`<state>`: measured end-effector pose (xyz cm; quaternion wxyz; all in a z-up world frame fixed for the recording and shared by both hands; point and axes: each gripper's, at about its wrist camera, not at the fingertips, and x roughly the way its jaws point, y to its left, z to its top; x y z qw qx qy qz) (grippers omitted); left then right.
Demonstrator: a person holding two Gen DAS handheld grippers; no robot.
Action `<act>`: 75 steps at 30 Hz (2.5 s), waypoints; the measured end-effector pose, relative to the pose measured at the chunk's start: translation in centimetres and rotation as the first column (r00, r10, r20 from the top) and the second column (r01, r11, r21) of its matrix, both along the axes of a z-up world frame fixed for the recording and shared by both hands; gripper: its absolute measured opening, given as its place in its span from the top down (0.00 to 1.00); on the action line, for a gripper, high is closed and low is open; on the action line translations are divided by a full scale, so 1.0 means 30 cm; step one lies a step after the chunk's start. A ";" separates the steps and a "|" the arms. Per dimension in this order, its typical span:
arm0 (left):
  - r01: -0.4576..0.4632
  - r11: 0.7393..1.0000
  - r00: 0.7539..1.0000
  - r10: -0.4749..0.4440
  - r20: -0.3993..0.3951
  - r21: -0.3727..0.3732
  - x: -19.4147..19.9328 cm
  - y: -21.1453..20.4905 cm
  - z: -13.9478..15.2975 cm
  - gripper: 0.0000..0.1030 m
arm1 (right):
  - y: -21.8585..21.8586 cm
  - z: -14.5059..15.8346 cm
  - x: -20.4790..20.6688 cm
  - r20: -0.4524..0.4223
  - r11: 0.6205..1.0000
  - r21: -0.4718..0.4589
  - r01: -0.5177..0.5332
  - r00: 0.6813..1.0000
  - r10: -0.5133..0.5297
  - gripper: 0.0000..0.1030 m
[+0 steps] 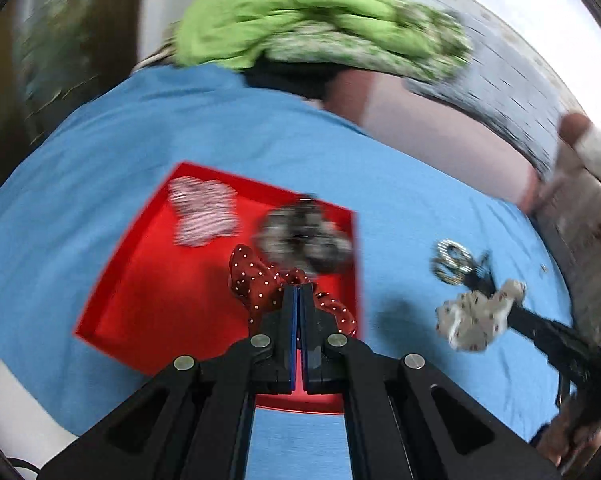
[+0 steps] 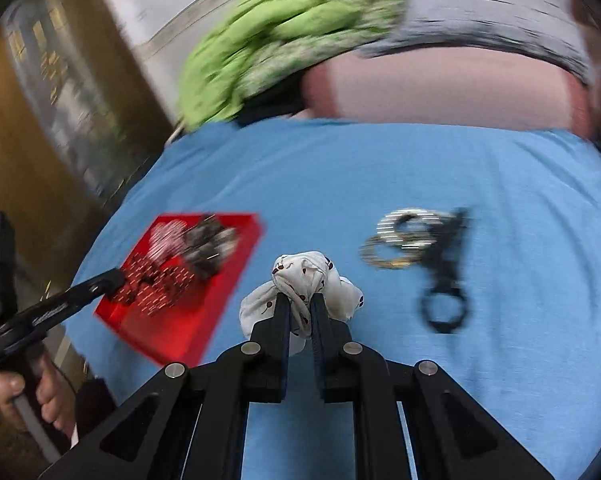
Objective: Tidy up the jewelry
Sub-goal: 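Carry both polka-dot scrunchies into the red tray and open both tools, then grasp the black claw clip with the right tool while the left tool reaches the black hair tie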
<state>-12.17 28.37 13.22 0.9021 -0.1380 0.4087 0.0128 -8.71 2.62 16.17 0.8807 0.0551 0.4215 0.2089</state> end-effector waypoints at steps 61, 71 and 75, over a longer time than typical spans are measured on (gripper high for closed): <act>0.206 0.966 0.975 -0.189 -0.119 0.154 0.057 -0.448 -0.113 0.53 | -0.406 -0.230 0.360 -0.059 0.929 -0.210 0.304 0.945 -0.323 0.69; 0.243 0.968 0.960 -0.230 -0.158 0.068 0.207 -0.540 -0.168 0.53 | -0.699 -0.281 0.266 -0.120 0.864 -0.162 0.476 0.860 -0.496 0.83; 0.279 0.960 0.948 -0.271 -0.167 0.024 0.270 -0.633 -0.185 0.53 | -0.745 -0.285 0.209 -0.109 0.869 -0.102 0.484 0.863 -0.493 0.81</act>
